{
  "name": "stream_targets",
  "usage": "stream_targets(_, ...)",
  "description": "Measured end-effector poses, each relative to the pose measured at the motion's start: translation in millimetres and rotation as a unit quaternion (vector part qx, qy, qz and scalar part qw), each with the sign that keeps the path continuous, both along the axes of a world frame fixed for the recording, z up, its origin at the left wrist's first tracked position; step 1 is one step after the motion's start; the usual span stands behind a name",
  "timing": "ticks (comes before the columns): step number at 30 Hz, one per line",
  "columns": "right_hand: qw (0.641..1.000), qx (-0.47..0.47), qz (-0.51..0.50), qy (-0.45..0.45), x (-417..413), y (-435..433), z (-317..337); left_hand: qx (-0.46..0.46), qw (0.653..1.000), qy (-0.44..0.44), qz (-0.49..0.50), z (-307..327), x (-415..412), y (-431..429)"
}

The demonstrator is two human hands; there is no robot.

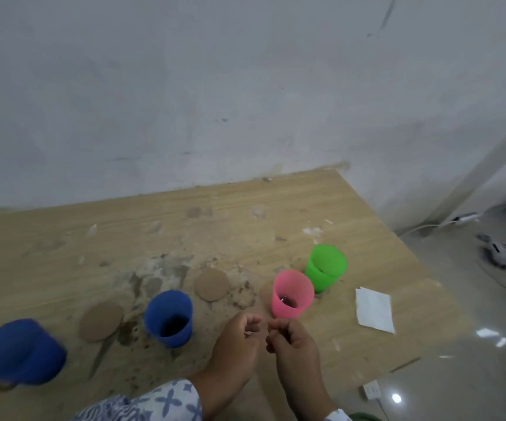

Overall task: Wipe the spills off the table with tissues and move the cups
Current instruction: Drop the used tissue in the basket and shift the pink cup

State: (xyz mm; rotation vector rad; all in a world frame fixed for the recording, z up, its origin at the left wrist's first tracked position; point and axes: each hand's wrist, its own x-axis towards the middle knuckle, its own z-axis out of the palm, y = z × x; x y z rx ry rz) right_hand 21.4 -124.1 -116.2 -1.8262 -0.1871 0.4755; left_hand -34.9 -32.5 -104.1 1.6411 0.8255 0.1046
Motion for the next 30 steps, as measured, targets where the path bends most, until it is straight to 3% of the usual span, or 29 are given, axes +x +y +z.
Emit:
stream_targets(11,0.977,-0.055,0.123,-0.165,6.0,30.8,14.2,0.030,0.995,-0.010,0.095,-21.1,4.0,31.9)
stream_targets(16,0.956,-0.102,0.228,-0.156,17.2,43.6,-4.8,0.075,0.986,0.006,0.147,-25.8,21.4,41.8)
stream_targets(22,0.926,-0.125,0.301,-0.192,28.2,41.1,-30.4,0.162,0.964,0.106,0.183,-46.4,52.1,56.8)
stream_targets(30,0.904,-0.137,0.353,-0.197,45.7,28.0,-47.1,0.223,0.936,0.223,0.157,-61.3,76.1,72.4)
